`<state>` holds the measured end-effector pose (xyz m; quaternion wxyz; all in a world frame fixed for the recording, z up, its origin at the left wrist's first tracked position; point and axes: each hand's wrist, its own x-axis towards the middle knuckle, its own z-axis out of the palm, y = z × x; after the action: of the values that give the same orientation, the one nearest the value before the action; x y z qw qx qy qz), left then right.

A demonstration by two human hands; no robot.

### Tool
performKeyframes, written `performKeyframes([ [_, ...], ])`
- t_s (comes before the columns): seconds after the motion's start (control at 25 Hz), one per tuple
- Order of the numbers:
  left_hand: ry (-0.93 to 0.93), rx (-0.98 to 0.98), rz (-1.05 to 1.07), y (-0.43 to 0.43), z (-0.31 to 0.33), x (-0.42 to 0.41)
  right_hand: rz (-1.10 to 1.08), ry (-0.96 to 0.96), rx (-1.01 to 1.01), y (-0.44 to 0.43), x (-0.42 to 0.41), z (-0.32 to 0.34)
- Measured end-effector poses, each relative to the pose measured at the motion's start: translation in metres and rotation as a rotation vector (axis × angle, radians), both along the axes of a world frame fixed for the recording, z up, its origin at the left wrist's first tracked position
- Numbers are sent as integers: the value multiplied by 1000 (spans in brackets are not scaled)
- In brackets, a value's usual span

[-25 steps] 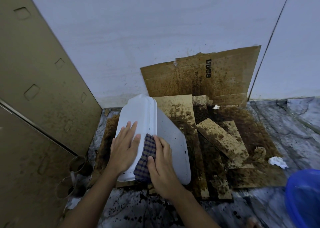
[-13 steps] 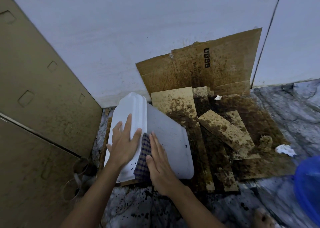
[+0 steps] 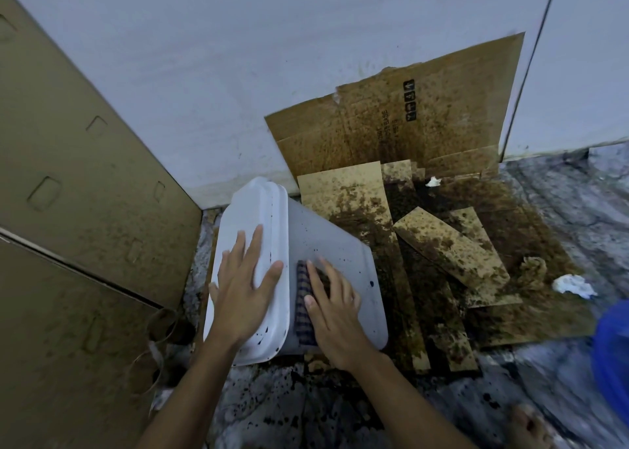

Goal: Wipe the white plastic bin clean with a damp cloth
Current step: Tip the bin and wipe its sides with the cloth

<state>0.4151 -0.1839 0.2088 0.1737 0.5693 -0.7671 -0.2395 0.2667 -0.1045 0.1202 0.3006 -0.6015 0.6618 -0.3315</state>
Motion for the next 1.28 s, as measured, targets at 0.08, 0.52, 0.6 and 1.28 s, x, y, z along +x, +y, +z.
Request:
performKeyframes([
  [0.08, 26, -17, -41, 2, 0, 0, -15, -10, 10, 3, 0, -3],
  [0.52, 40, 40, 59, 5, -2, 10, 46, -204, 17, 0, 25, -1],
  [0.6, 42, 35, 58, 6, -4, 12, 40, -206, 14, -1, 28, 0],
  [1.28, 68, 32, 44, 0, -10, 21, -152, -184, 55, -6, 1, -72],
])
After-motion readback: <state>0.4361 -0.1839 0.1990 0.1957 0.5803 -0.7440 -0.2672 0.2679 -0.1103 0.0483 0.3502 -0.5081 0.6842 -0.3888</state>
